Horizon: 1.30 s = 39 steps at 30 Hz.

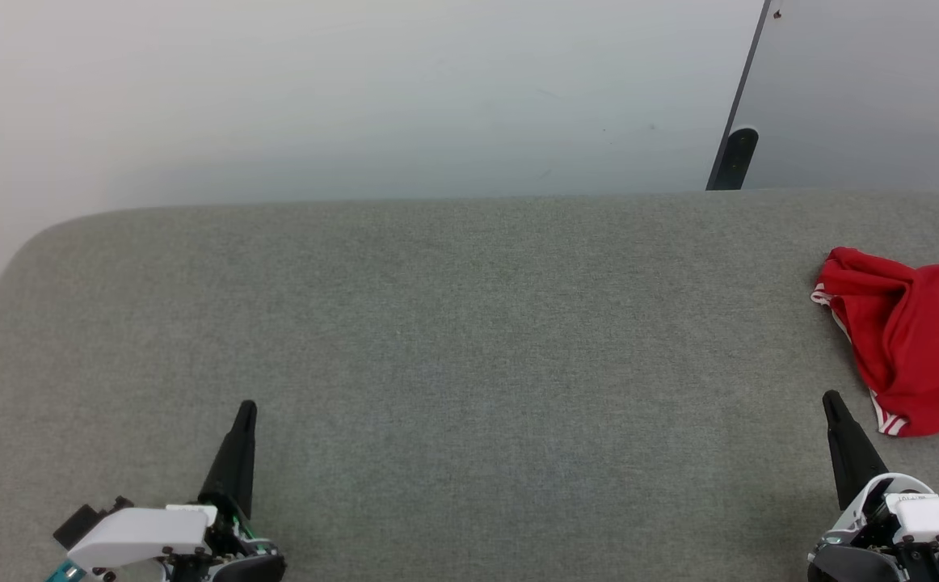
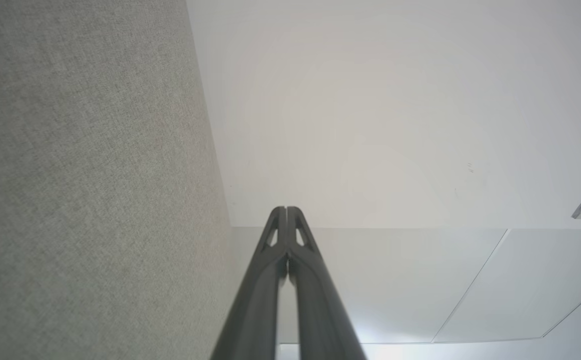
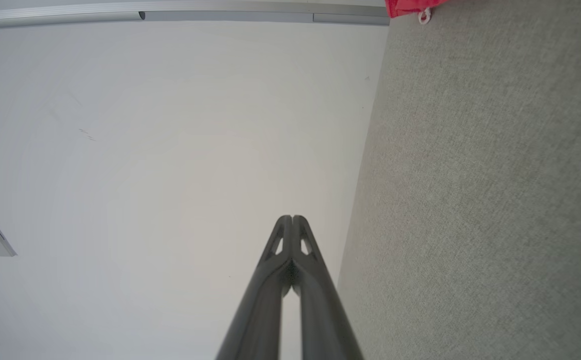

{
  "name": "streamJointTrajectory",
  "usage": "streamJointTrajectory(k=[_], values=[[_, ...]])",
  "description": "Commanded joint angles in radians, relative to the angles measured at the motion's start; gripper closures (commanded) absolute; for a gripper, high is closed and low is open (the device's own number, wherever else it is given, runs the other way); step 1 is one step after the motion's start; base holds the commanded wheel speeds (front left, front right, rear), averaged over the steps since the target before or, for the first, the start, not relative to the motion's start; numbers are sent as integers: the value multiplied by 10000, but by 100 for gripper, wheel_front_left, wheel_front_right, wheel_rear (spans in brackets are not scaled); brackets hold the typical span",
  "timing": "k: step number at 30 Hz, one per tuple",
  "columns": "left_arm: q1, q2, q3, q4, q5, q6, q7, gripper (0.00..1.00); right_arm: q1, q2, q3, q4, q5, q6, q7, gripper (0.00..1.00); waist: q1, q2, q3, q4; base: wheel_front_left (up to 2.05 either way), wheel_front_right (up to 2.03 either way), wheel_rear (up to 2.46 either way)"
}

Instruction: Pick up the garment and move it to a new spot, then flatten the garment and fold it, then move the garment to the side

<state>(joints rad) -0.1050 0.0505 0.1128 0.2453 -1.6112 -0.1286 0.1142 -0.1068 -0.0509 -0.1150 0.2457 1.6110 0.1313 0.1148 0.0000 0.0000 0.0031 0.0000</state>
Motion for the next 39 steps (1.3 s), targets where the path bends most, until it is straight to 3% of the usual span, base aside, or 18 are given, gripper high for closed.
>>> streamJointTrajectory(k=[1, 39], values=[[-81, -15, 22, 10, -33, -39, 32, 100, -30, 29, -8, -31, 36, -10, 21, 100, 0, 0, 0, 0, 0, 0, 0], [-82, -15, 20, 10, -34, -40, 30, 100, -29, 27, -6, -31, 38, -10, 20, 100, 0, 0, 0, 0, 0, 0, 0]])
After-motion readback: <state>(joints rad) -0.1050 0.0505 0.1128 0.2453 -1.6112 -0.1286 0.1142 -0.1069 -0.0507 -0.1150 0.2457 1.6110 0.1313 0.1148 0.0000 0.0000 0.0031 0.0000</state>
